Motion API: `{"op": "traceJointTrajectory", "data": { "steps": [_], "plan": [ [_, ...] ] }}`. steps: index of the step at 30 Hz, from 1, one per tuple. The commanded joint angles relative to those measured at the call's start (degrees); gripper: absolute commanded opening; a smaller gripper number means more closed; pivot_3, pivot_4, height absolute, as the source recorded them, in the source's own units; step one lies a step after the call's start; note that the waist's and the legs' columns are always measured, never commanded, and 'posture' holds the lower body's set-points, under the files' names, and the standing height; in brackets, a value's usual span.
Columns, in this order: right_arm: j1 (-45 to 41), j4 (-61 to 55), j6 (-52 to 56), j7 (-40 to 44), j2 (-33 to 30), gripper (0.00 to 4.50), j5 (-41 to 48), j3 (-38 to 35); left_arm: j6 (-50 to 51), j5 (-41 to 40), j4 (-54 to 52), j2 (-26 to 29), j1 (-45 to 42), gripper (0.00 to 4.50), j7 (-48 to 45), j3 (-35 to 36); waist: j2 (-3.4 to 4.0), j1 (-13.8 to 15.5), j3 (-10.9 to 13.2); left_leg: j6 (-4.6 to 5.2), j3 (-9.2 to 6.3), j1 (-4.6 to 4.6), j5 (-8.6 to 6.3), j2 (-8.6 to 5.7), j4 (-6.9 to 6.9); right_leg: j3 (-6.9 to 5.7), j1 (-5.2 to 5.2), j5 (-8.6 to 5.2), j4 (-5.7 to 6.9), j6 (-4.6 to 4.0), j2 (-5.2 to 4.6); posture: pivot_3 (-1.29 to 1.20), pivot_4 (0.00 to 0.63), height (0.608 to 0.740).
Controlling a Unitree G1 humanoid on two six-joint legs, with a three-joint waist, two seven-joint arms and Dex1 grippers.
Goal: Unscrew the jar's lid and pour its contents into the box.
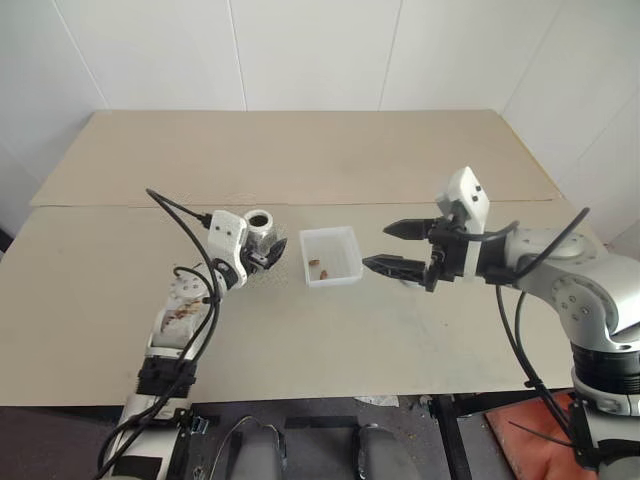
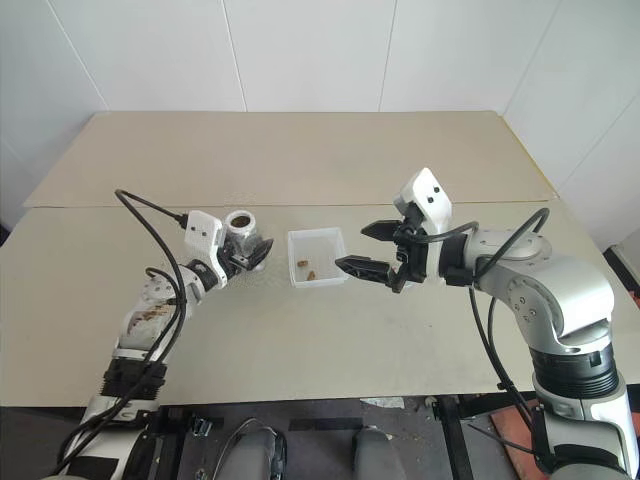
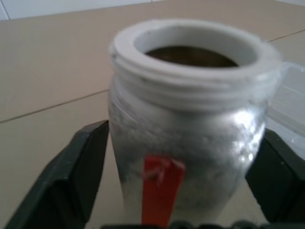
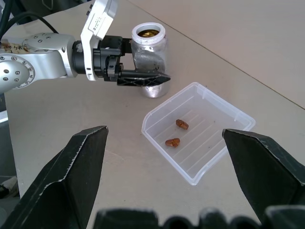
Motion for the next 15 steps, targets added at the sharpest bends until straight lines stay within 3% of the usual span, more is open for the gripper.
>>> {"op": "traceJointTrajectory", "data": {
  "steps": [1, 4, 8, 13, 15],
  "plan": [
    [0.1, -2.2, -1.8, 0.4, -0.7, 4.50, 0.1, -0.6, -0.2, -0.7, -6.5, 2.5, 2.5, 4.45, -1.9, 1.8, 0.00, -0.1, 0.0, 0.00, 0.00, 0.00, 0.00, 0.00, 0.00, 0.00, 0.00, 0.00, -0.01, 0.00, 0.00, 0.00, 0.150, 0.740],
    [0.9, -2.8, -1.8, 0.3, -1.1, 4.50, -0.1, -1.0, 2.9, -2.9, -12.3, 7.2, 6.8, 4.45, -6.1, 3.1, 0.00, -0.2, 0.0, 0.00, 0.03, 0.00, 0.00, 0.02, -0.06, 0.03, -0.04, 0.00, 0.02, 0.00, 0.01, 0.00, 0.150, 0.740],
    [3.9, -3.9, -2.2, 0.7, -2.9, 4.50, -0.1, -2.7, 8.4, -11.4, -21.6, 20.8, 16.3, 4.45, -19.8, 10.8, 0.00, -0.5, 0.0, 0.00, 0.11, 0.03, 0.00, 0.17, -0.13, 0.07, -0.10, -0.01, 0.03, -0.03, 0.08, 0.00, 0.150, 0.740],
    [6.7, -4.2, -4.6, 2.0, -4.9, 4.50, -0.6, -4.0, 7.7, -24.8, -21.6, 32.5, 24.2, 4.45, -42.4, 25.3, 0.01, -0.1, 0.0, -0.01, 0.22, 0.18, -0.01, 0.22, -0.16, 0.03, -0.01, -0.06, -0.17, -0.10, 0.07, 0.00, 0.150, 0.740],
    [7.7, -3.5, -6.2, 3.0, -5.7, 4.50, -1.0, -4.5, 7.8, -26.7, -20.7, 35.6, 25.6, 4.45, -47.2, 28.6, 0.01, 0.1, 0.0, -0.01, 0.26, 0.18, -0.02, 0.23, -0.19, 0.01, -0.02, -0.07, -0.23, -0.12, 0.06, 0.00, 0.150, 0.740]
  ]
}}
